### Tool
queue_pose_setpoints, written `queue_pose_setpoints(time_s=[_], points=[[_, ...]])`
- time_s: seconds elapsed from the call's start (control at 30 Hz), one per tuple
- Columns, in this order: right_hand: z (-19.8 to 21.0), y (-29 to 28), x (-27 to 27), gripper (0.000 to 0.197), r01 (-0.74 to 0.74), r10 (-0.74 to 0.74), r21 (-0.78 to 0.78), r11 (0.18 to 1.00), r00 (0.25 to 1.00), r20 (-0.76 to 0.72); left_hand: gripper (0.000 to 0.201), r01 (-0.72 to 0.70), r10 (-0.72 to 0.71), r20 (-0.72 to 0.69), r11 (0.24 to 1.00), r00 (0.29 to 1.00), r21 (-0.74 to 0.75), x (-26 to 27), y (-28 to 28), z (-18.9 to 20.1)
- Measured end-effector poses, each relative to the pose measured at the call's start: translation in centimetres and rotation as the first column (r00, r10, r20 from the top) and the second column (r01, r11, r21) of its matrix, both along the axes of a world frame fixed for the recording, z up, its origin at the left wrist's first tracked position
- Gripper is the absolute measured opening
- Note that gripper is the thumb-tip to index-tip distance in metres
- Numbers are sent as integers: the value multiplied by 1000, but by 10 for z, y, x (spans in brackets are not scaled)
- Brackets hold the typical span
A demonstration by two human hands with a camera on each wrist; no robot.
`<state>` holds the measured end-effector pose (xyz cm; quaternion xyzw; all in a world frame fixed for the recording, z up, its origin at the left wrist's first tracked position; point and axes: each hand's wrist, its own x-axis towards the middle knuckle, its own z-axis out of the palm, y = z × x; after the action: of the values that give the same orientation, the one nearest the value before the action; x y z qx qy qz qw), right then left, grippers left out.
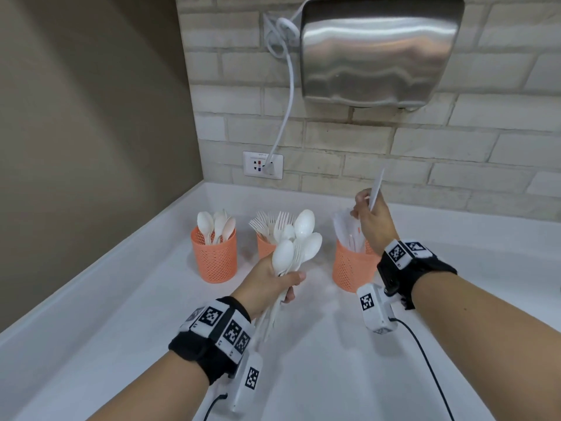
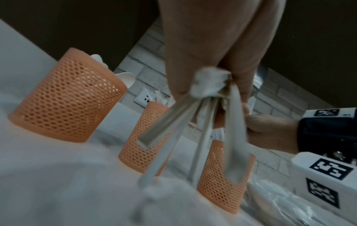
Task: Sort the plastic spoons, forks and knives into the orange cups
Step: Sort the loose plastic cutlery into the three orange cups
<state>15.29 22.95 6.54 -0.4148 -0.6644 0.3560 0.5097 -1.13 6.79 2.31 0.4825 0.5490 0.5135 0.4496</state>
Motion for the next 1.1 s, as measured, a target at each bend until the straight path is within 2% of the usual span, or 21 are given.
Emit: queue_pose_setpoints(time_s=[0.03,0.1,0.2,0.27,0.3,0.33,0.37,0.43,0.5,0.57,0.67,0.77,0.83,0.9,1.0,1.1], points=[[-3,0,0,21,-13,14,-32,999,999,35,22,-26,26,-25,1000,999,13,1,1,-1],[-5,0,-1,36,-29,36,-78,997,996,86,25,-92,95,-80,995,992,31,3,4,-2],[3,-3,-7,49,41,-45,37,998,994,97,30,-167,175,-197,984,965,53,5,10,-5],[14,-14,-16,40,117,-144,237,964,984,102,30,-212,227,-281,974,933,82,7,13,-7],[20,-22,-21,30,107,-141,301,948,986,94,31,-234,254,-307,967,917,102,8,14,-8],[25,-31,-27,21,44,-77,310,950,992,96,32,-255,282,-332,959,900,122,9,15,-8],[30,-42,-34,19,-67,30,267,961,990,139,32,-274,307,-359,951,881,141,10,15,-7],[31,-59,-45,32,-273,227,109,956,920,320,33,-295,338,-397,941,854,166,11,17,-6],[26,-69,-53,32,-353,319,-9,936,834,451,32,-308,354,-418,935,837,174,12,17,-4],[25,-71,-56,33,-346,322,-39,937,819,475,32,-310,360,-452,933,816,183,12,16,-4],[36,-67,-55,25,-276,264,-22,961,891,370,28,-294,352,-458,936,816,195,10,12,-7],[52,-55,-47,19,-167,165,8,986,979,119,27,-262,306,-427,952,851,161,8,12,-12],[63,-47,-35,25,-52,55,70,996,998,-32,27,-260,287,-398,958,871,123,6,12,-16],[75,-40,-19,27,95,-69,204,974,989,-134,26,-261,278,-329,961,903,95,4,14,-21],[79,-30,0,23,253,-196,404,879,965,-176,26,-257,262,-246,965,933,51,3,16,-23],[60,-22,9,24,226,-237,496,838,971,-42,35,-153,153,-104,988,983,8,3,15,-20]])
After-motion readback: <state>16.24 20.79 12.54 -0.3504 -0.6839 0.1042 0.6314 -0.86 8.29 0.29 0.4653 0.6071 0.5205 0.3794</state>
